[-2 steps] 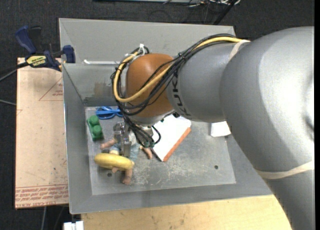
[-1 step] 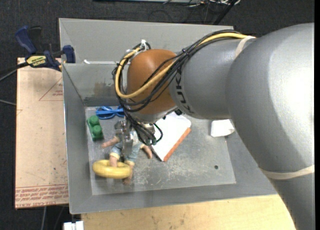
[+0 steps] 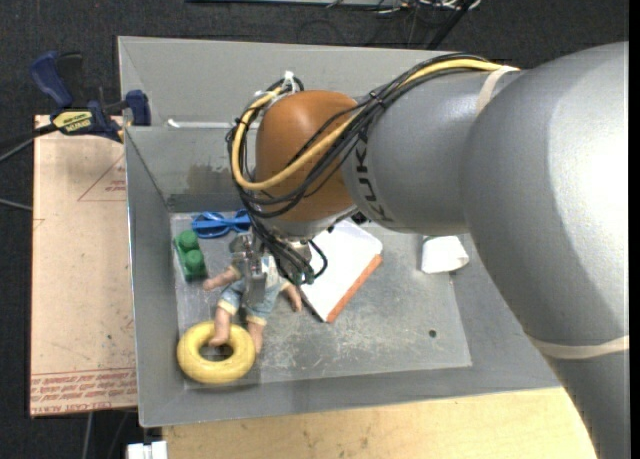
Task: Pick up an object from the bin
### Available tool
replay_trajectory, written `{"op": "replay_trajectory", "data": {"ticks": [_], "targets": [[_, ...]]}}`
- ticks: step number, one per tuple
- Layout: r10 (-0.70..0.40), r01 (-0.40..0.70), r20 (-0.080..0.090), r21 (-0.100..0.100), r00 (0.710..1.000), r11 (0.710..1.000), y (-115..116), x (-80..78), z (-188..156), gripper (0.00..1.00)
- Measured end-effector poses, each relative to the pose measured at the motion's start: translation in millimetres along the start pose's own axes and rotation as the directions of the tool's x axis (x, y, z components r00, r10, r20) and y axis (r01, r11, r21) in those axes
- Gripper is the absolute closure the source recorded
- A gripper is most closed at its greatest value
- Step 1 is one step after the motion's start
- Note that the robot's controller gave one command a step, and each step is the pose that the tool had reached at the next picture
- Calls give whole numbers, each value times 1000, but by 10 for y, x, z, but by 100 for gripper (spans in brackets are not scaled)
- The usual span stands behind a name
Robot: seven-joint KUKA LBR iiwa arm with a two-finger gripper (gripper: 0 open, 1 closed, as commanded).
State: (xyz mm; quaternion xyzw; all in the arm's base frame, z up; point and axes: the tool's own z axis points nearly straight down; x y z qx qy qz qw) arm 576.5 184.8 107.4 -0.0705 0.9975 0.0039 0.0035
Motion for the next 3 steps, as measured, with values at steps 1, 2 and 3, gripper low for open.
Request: {"op": "replay_trajectory", "data": {"ticks": [1, 2, 3], "targets": [[0, 0, -1, 0, 1000, 1000, 0, 1, -69, 100], [1, -1, 0, 0, 1000, 1000, 1, 1, -131, 100], [1, -1, -4, 0, 1000, 1000, 1, 7, -182, 100]]}}
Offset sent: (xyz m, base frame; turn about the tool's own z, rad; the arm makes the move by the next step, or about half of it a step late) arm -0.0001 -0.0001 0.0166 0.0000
